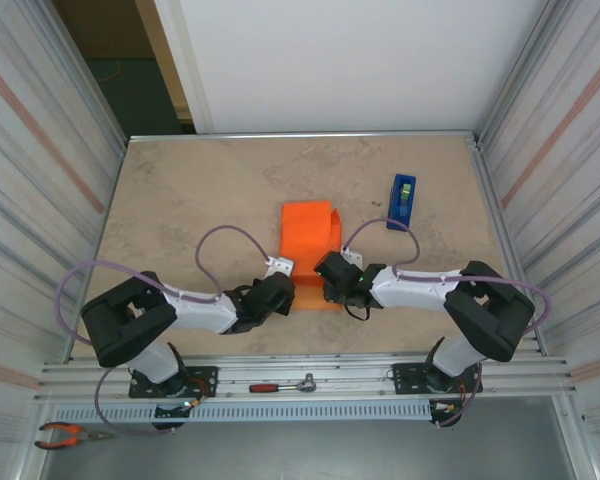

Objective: Wrap the gift box in paper

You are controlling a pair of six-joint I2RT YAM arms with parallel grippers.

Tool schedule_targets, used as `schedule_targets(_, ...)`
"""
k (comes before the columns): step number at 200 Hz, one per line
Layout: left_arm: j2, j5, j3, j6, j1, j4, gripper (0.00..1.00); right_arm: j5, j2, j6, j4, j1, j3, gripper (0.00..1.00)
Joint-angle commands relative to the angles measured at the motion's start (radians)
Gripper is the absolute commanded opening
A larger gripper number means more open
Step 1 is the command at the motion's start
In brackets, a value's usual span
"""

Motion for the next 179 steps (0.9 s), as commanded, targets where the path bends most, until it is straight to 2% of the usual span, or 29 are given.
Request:
schedule_targets(1,0.015,-0.012,0.018,-0.01,-0.004,0.026,0.27,0.007,0.018,0.022,0.013,0.006,0.024,0.24)
schedule_targets(36,0.008,-0.022,0.018,-0.016,-0.01,0.015,0.26,0.008,0.018,0.02,0.009,0.01,0.024,0.23)
schedule_targets(50,0.01,-0.017,0.016,-0.018,-0.012,0.015,0.16,0.005,0.018,0.019,0.01,0.01,0.023,0.11)
schedule_targets(59,0.011,-0.015,0.019,-0.02,-0.012,0.014,0.13,0.003,0.018,0.018,0.012,0.011,0.023,0.07)
schedule_targets(70,0.011,-0.025,0.018,-0.023,-0.013,0.01,0.13,0.003,0.018,0.019,0.011,0.011,0.023,0.09)
schedule_targets(85,0.009,-0.032,0.018,-0.031,-0.015,0.002,0.15,0.003,0.016,0.019,0.008,0.012,0.022,0.18)
schedule_targets(101,0.01,-0.026,0.021,-0.027,-0.016,0.0,0.09,0.0,0.015,0.018,0.01,0.013,0.02,0.09)
schedule_targets(112,0.011,-0.024,0.021,-0.025,-0.017,0.001,0.07,0.0,0.013,0.018,0.012,0.012,0.017,0.08)
schedule_targets(120,0.013,-0.024,0.022,-0.027,-0.016,0.0,0.07,0.0,0.013,0.019,0.01,0.013,0.017,0.11)
schedule_targets(129,0.013,-0.027,0.024,-0.031,-0.016,-0.006,0.11,0.002,0.015,0.02,0.006,0.013,0.017,0.18)
schedule_targets(134,0.013,-0.028,0.025,-0.032,-0.016,-0.008,0.13,0.002,0.017,0.021,0.004,0.013,0.018,0.19)
schedule_targets(139,0.014,-0.024,0.025,-0.031,-0.016,-0.009,0.12,0.0,0.017,0.019,0.005,0.013,0.018,0.15)
schedule_targets(148,0.015,-0.017,0.026,-0.027,-0.016,-0.006,0.01,-0.003,0.017,0.017,0.013,0.013,0.014,0.05)
schedule_targets(153,0.017,-0.016,0.029,-0.026,-0.016,-0.006,0.0,-0.004,0.015,0.017,0.013,0.013,0.012,0.0)
schedule_targets(168,0.019,-0.01,0.031,-0.025,-0.016,-0.006,0.0,-0.004,0.015,0.017,0.013,0.013,0.012,0.02)
schedule_targets(174,0.02,-0.012,0.029,-0.024,-0.016,-0.007,0.0,-0.004,0.016,0.017,0.01,0.013,0.014,0.08)
schedule_targets(179,0.019,-0.013,0.032,-0.025,-0.016,-0.008,0.06,-0.004,0.017,0.017,0.007,0.014,0.015,0.16)
